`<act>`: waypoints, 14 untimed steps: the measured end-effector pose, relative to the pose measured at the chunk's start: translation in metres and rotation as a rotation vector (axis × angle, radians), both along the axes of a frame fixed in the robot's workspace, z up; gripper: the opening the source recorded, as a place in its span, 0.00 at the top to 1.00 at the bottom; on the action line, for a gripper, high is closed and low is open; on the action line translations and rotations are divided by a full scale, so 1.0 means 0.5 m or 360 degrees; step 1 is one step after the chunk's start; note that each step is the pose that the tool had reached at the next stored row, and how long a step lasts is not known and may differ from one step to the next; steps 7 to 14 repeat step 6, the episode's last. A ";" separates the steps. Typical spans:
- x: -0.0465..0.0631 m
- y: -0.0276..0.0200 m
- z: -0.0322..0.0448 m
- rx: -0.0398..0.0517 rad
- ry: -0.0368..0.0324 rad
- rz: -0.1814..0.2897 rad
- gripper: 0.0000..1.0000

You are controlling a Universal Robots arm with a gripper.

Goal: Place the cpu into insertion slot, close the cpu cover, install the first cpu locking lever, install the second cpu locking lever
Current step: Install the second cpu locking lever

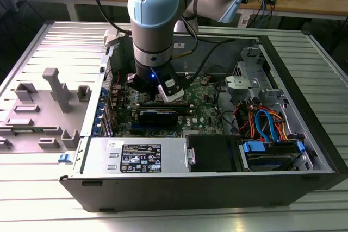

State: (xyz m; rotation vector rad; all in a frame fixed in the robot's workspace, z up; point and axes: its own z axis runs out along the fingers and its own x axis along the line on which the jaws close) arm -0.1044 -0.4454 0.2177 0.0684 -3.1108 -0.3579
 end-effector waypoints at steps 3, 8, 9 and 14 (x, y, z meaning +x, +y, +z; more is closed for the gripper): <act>0.000 0.0000 0.000 0.0000 0.0000 0.0002 0.89; 0.000 0.0000 0.000 0.0000 0.0000 0.0004 0.89; 0.000 0.0000 0.000 0.0000 0.0000 0.0004 0.89; 0.000 0.0000 0.000 0.0000 0.0000 0.0004 0.89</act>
